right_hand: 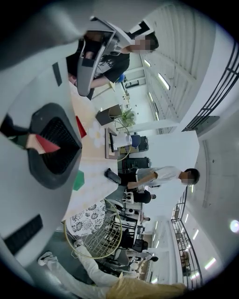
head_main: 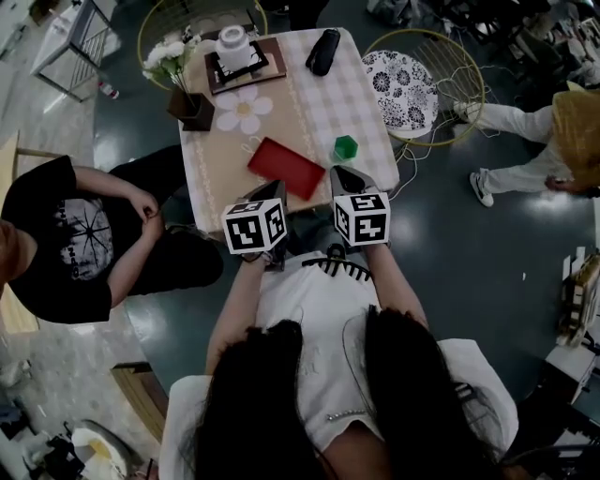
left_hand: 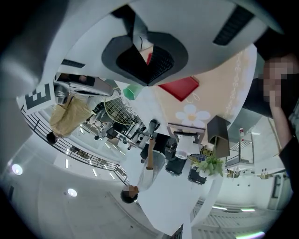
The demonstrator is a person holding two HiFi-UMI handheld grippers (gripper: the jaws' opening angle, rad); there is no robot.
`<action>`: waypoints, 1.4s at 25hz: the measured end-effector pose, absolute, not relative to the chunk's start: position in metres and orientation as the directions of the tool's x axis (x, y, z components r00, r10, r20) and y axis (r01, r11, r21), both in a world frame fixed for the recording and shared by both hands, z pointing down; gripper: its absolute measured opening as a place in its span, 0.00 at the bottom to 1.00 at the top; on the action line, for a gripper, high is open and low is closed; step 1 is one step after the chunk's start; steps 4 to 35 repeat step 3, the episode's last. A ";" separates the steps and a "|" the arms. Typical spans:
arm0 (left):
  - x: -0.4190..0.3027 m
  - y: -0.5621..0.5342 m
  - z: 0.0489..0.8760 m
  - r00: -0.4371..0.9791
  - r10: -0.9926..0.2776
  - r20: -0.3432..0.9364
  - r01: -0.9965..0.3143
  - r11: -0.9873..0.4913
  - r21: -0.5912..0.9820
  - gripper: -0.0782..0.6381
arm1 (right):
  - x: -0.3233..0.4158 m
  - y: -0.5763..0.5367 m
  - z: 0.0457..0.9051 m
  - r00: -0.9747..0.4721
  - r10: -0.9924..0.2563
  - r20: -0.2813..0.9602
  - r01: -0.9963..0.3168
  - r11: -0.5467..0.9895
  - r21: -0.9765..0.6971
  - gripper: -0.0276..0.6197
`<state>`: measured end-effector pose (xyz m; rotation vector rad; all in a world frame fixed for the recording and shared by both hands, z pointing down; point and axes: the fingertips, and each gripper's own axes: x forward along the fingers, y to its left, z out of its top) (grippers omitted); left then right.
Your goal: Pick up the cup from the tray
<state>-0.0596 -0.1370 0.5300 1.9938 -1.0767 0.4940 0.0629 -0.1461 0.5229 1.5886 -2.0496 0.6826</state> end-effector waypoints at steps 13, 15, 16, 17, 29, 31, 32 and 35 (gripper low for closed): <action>-0.060 -0.136 0.527 0.562 -0.520 0.644 -0.827 -0.320 0.463 0.12 | 0.064 -0.143 0.521 -0.225 -0.745 0.628 -0.973 0.209 -0.099 0.06; -0.060 -0.136 0.527 0.562 -0.520 0.644 -0.827 -0.320 0.463 0.12 | 0.064 -0.143 0.521 -0.225 -0.745 0.628 -0.973 0.209 -0.099 0.06; -0.060 -0.136 0.527 0.562 -0.520 0.644 -0.827 -0.320 0.463 0.12 | 0.064 -0.143 0.521 -0.225 -0.745 0.628 -0.973 0.209 -0.099 0.06; -0.060 -0.136 0.527 0.562 -0.520 0.644 -0.827 -0.320 0.463 0.12 | 0.064 -0.143 0.521 -0.225 -0.745 0.628 -0.973 0.209 -0.099 0.06; -0.060 -0.136 0.527 0.562 -0.520 0.644 -0.827 -0.320 0.463 0.12 | 0.064 -0.143 0.521 -0.225 -0.745 0.628 -0.973 0.209 -0.099 0.06; -0.060 -0.136 0.527 0.562 -0.520 0.644 -0.827 -0.320 0.463 0.12 | 0.064 -0.143 0.521 -0.225 -0.745 0.628 -0.973 0.209 -0.099 0.06; -0.060 -0.136 0.527 0.562 -0.520 0.644 -0.827 -0.320 0.463 0.12 | 0.064 -0.143 0.521 -0.225 -0.745 0.628 -0.973 0.209 -0.099 0.06; -0.060 -0.136 0.527 0.562 -0.520 0.644 -0.827 -0.320 0.463 0.12 | 0.064 -0.143 0.521 -0.225 -0.745 0.628 -0.973 0.209 -0.099 0.06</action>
